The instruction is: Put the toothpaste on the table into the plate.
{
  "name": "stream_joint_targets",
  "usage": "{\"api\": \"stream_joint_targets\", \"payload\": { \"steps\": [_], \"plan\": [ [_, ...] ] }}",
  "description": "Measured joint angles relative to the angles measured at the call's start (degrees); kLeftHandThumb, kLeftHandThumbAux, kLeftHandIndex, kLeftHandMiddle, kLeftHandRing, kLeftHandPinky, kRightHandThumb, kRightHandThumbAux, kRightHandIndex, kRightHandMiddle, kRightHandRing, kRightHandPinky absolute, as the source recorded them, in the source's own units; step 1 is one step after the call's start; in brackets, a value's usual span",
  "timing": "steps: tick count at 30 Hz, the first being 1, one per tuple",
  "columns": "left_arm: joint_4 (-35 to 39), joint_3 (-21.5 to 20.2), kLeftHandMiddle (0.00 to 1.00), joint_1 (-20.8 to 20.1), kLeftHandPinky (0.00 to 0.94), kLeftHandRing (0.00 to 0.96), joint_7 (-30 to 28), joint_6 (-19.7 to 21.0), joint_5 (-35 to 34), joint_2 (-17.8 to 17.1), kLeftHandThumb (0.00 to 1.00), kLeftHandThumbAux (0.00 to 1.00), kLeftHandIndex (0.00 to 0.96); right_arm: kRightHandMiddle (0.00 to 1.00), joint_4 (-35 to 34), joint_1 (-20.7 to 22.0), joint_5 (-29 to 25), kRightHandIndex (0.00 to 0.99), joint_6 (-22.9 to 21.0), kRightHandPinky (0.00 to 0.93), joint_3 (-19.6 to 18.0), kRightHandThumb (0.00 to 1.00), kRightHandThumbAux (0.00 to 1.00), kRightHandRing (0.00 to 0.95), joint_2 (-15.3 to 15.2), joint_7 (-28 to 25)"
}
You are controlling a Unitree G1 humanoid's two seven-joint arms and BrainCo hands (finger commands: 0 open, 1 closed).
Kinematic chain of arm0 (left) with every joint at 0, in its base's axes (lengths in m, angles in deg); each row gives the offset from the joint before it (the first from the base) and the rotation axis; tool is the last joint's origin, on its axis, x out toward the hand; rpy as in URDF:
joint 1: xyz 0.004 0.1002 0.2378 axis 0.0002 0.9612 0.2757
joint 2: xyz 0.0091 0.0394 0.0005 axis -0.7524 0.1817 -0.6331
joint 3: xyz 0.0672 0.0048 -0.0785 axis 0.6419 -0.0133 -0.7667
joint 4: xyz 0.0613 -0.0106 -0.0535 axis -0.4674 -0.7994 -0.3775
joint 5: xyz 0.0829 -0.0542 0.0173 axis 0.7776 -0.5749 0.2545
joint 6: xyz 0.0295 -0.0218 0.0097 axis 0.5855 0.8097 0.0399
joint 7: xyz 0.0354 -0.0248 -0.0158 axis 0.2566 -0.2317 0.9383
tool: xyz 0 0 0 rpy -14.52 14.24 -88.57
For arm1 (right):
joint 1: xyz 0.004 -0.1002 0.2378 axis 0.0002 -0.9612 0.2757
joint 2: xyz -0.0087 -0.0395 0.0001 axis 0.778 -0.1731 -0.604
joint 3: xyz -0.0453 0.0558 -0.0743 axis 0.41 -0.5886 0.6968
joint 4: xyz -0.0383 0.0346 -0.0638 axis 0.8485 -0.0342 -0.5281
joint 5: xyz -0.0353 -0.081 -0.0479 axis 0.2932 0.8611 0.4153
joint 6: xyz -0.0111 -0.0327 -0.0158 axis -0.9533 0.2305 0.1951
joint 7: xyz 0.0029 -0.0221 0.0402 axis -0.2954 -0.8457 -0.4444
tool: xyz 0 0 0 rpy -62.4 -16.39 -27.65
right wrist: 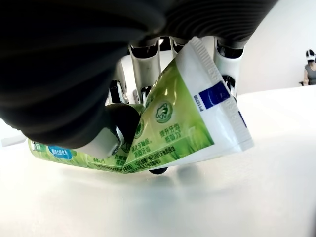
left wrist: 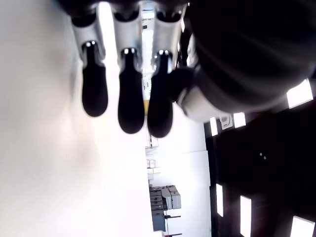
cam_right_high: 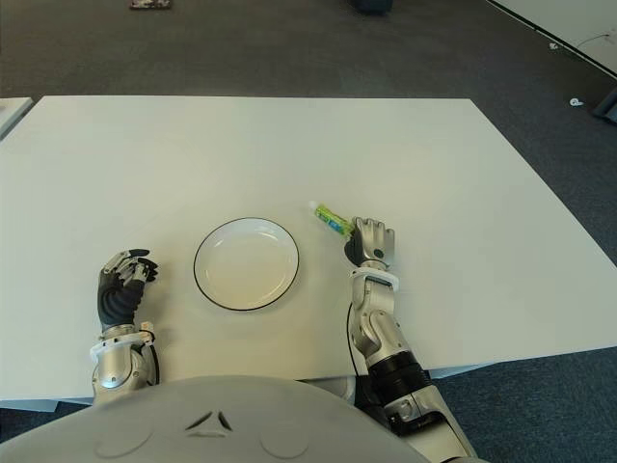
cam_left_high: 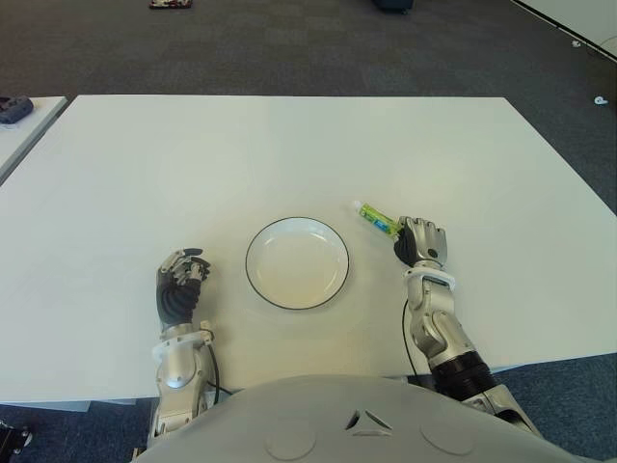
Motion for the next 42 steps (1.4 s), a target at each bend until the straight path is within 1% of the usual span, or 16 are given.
{"api": "stream_joint_targets", "payload": {
  "steps": [4,10,17,23,27,33,36,42],
  "plan": [
    [-0.37,-0.33,0.570,-0.30,0.559,0.579,0.00,-0.07,0.01,-0.09,0.707,0.716,0.430,0.775,-0.25,-0.33,-2.32,0.441,2.25,0.825,-1.02,0.720,0.710,0.790,0.22,2.22],
    [-1.21,-0.77,0.584,-1.21,0.575,0.594,0.00,-0.41,0.17,-0.40,0.707,0.716,0.431,0.780,-1.71,-0.52,-5.28,0.441,7.47,0.830,-2.61,0.719,0.711,0.792,0.17,5.42],
    [-1.68,-0.87,0.572,-2.16,0.547,0.576,0.00,0.64,0.17,-1.03,0.706,0.716,0.431,0.798,-4.28,-0.54,-6.22,0.441,11.33,0.853,-3.85,0.725,0.711,0.808,0.31,7.18],
    [-1.63,-0.95,0.574,-2.43,0.548,0.568,0.00,1.80,0.26,-1.08,0.705,0.717,0.431,0.826,-6.49,-0.76,-6.63,0.441,13.54,0.876,-4.36,0.729,0.711,0.838,1.33,7.73],
    [-1.63,-0.92,0.580,-2.63,0.554,0.573,0.00,2.01,0.27,-1.19,0.704,0.717,0.431,0.842,-7.92,-0.94,-7.53,0.440,15.90,0.885,-4.37,0.732,0.711,0.854,1.93,7.74],
    [-1.66,-0.87,0.589,-2.97,0.568,0.583,0.00,2.43,0.28,-1.54,0.702,0.718,0.430,0.855,-9.28,-1.15,-9.05,0.440,21.17,0.890,-4.41,0.732,0.712,0.866,2.07,7.74],
    [-1.61,-0.87,0.593,-3.20,0.570,0.587,0.00,3.34,0.49,-1.78,0.702,0.718,0.430,0.859,-10.76,-1.58,-9.72,0.440,24.25,0.890,-4.17,0.731,0.712,0.870,2.03,7.73],
    [-1.50,-0.84,0.589,-3.73,0.550,0.578,0.23,4.60,1.51,-1.84,0.703,0.717,0.430,0.862,-12.70,-1.76,-10.26,0.440,30.11,0.892,-2.86,0.733,0.712,0.874,2.16,7.45]
  ]
}}
